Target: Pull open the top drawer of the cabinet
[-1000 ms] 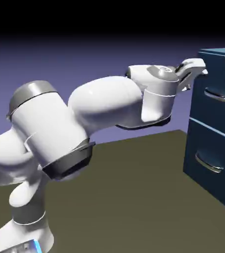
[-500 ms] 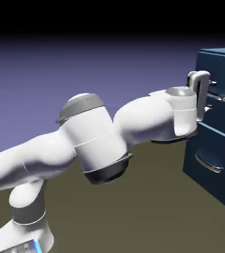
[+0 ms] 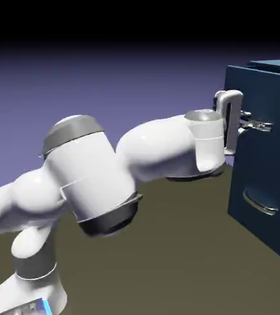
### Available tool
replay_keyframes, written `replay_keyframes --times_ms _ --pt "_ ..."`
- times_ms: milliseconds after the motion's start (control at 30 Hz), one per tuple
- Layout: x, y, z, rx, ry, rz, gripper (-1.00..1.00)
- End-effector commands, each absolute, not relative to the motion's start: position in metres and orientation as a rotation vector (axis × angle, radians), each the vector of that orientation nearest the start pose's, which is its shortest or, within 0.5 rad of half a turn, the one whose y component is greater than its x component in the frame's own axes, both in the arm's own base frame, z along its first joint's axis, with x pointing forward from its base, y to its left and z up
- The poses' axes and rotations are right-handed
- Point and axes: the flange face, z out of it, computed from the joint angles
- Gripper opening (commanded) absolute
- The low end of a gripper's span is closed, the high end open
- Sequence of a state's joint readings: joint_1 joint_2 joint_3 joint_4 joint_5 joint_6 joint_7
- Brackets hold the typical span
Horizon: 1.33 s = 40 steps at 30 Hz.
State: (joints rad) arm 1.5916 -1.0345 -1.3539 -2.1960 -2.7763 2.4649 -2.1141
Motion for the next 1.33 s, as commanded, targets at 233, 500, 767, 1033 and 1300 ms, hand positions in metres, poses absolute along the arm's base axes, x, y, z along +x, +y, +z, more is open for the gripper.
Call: replay_keyframes --times_ms 233,500,767,1033,1300 --pt "0.457 0.007 0.474 -0.613 1.48 -0.619 -1.0" --pt "0.463 0.007 0.474 -0.613 1.48 -0.616 -1.0" --pt "0.463 0.007 0.475 -0.614 1.482 -0.613 -1.0" --pt "0.413 0.007 0.475 -0.614 1.482 -0.613 -1.0" --pt "0.359 0.006 0.475 -0.613 1.484 -0.611 1.0"
